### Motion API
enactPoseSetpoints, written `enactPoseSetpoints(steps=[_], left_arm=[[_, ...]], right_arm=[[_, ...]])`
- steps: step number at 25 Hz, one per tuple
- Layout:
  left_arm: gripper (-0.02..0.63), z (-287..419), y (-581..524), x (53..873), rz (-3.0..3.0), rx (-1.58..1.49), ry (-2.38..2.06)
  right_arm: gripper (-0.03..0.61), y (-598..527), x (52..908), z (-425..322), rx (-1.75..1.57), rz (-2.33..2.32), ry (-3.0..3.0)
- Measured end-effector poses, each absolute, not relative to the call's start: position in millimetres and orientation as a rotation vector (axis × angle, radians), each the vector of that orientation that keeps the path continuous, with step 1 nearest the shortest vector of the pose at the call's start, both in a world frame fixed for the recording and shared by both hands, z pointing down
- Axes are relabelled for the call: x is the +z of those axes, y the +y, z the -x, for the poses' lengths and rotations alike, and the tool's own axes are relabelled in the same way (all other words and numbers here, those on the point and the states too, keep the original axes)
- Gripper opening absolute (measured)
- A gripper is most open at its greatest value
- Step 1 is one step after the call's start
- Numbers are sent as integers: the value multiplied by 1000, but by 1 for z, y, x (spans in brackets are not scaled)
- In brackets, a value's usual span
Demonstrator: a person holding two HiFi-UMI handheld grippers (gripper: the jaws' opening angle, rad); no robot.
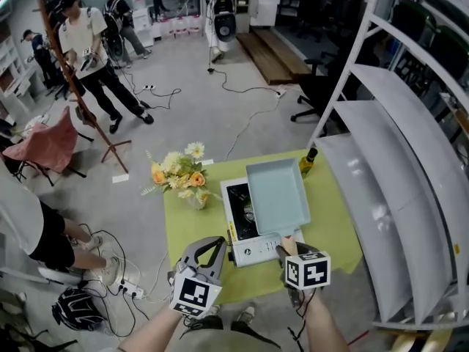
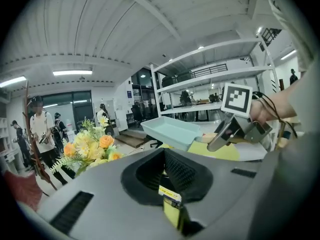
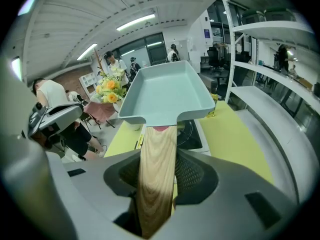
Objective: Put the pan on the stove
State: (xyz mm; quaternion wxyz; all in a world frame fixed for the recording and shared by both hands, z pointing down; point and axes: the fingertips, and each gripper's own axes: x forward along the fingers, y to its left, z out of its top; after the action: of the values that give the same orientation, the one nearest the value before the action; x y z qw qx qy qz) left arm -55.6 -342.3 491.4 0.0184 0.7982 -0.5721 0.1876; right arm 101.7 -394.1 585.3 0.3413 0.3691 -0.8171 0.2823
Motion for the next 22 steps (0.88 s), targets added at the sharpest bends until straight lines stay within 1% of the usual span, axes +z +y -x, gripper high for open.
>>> enactPoseSetpoints(steps=[9, 13, 22], left_arm=[[6, 45, -355, 519, -2445, 607, -1742], [6, 50, -358, 535, -2392, 635, -1750], [6, 58, -359, 555, -2342, 588, -1725]], right_arm=[[155, -406, 630, -97, 777, -883, -2065], [155, -409, 643, -92, 789, -861, -2041], [155, -407, 673, -85, 800, -826, -1979]])
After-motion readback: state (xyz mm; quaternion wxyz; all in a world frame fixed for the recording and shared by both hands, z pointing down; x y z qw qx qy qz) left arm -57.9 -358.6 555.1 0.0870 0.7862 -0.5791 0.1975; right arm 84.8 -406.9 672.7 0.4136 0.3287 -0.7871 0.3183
